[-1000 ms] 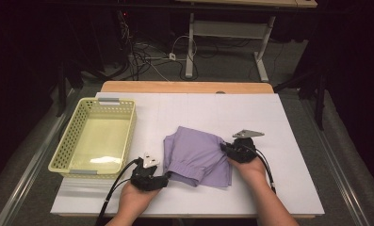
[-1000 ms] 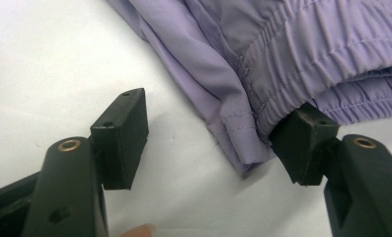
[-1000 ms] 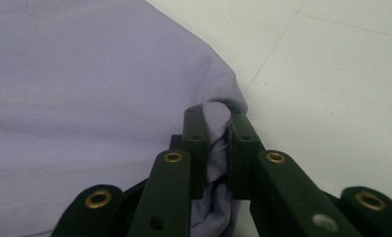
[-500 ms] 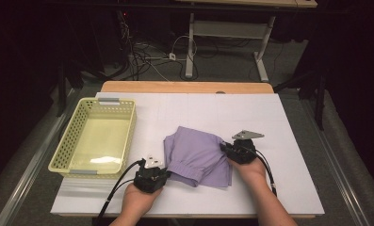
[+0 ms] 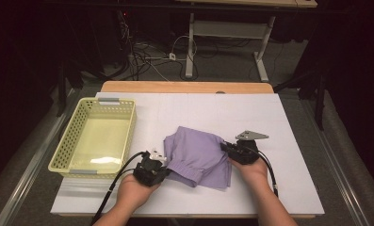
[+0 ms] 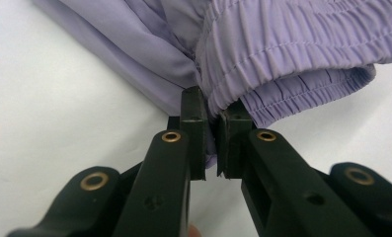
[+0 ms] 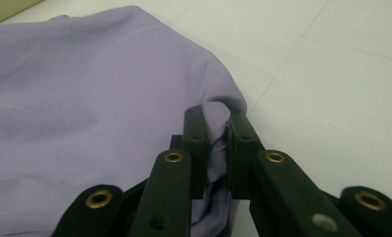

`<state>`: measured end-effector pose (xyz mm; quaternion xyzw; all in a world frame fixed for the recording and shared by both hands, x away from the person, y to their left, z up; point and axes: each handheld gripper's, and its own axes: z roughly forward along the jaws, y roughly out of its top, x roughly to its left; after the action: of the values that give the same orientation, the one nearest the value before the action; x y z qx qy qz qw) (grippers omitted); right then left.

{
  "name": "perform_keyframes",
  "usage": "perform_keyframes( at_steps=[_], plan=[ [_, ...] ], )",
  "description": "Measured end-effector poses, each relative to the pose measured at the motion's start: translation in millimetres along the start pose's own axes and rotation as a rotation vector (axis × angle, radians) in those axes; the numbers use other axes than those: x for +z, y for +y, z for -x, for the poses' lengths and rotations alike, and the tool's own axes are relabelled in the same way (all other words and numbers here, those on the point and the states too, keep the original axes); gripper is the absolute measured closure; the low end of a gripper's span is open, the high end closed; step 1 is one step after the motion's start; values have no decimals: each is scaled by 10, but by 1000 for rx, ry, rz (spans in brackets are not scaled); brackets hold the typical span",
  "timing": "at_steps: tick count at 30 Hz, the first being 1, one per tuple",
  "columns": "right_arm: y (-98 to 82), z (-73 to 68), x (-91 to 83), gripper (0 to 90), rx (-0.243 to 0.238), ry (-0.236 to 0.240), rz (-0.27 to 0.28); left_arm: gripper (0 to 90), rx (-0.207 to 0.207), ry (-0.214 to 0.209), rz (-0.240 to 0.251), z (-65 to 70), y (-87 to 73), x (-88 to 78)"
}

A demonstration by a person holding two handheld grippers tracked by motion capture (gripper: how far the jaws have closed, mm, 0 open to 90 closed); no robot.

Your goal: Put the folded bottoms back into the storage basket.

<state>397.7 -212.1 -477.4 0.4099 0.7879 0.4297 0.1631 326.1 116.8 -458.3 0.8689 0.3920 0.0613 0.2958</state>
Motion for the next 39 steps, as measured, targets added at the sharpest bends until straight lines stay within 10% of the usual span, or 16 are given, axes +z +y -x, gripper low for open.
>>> perform_keyframes(
  at_steps=[11,39],
  plan=[
    [43,-174,-58,829,-36,42,48,826,101,47,-133,-40,176,-184],
    [64,-605,93,830,-110,113,29,824,98,62,-292,-285,158,-448]
  ],
)
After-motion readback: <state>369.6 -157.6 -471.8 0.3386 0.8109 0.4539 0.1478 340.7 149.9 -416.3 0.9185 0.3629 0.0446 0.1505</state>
